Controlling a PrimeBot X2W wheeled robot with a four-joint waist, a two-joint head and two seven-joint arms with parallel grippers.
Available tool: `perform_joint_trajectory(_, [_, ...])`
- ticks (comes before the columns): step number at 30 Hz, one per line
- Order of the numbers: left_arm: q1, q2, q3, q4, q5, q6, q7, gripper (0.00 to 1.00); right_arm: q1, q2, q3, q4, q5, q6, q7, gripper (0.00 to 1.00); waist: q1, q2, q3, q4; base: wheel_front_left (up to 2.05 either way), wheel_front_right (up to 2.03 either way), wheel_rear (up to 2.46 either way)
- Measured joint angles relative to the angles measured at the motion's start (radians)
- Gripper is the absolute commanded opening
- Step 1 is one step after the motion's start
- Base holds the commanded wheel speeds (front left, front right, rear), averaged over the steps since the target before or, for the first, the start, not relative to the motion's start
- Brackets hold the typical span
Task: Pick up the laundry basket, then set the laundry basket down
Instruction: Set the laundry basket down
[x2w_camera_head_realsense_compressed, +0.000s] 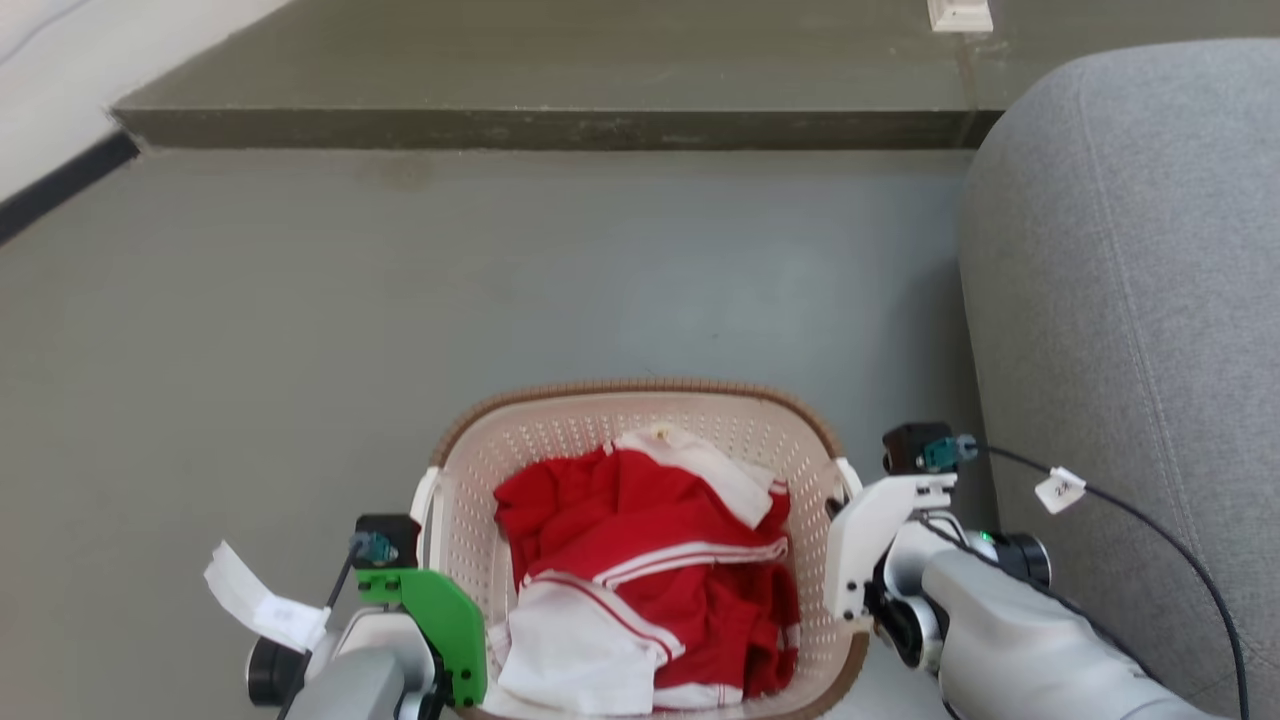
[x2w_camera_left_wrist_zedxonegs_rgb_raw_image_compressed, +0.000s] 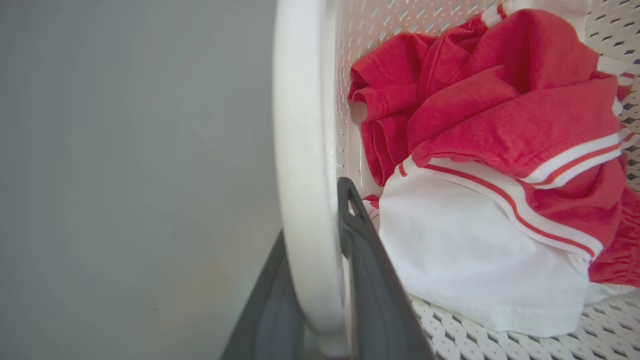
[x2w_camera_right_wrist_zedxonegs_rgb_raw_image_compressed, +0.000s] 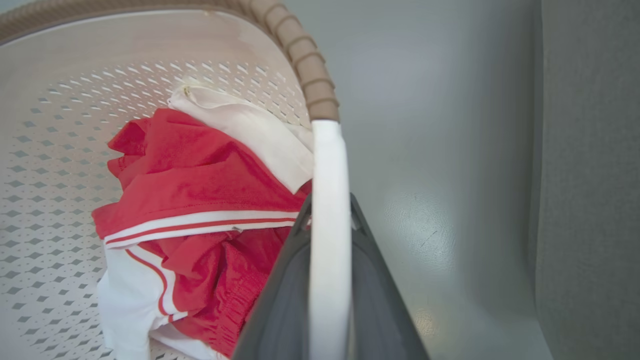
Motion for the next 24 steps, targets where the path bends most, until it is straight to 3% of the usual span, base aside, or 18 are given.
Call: perform_joint_trajectory(24, [-0.288,0.001,0.024,-0.006,0.006,0.025,-0.04,0.0,-0.304,-0.004,-0.03,0.052,-0.009,-0.001,-0.053,0.0,0.0001,0.0,0.304,-0.029,0.0,0.0,0.0])
